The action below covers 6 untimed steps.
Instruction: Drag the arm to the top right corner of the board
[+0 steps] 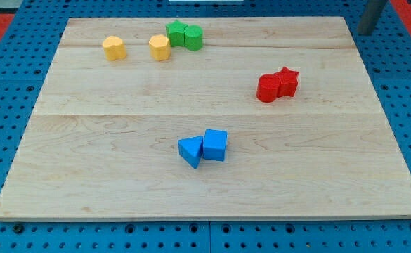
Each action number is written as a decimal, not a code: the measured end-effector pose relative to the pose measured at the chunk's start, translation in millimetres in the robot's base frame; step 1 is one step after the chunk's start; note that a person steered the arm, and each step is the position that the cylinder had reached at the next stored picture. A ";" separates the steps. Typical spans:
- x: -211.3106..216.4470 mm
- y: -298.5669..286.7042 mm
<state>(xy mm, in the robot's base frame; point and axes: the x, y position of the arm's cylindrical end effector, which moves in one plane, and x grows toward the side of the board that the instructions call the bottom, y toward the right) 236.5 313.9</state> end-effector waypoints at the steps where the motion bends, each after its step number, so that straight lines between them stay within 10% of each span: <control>1: 29.1 5.6; 4: 138.0 -35.7; 6: 37.8 -13.7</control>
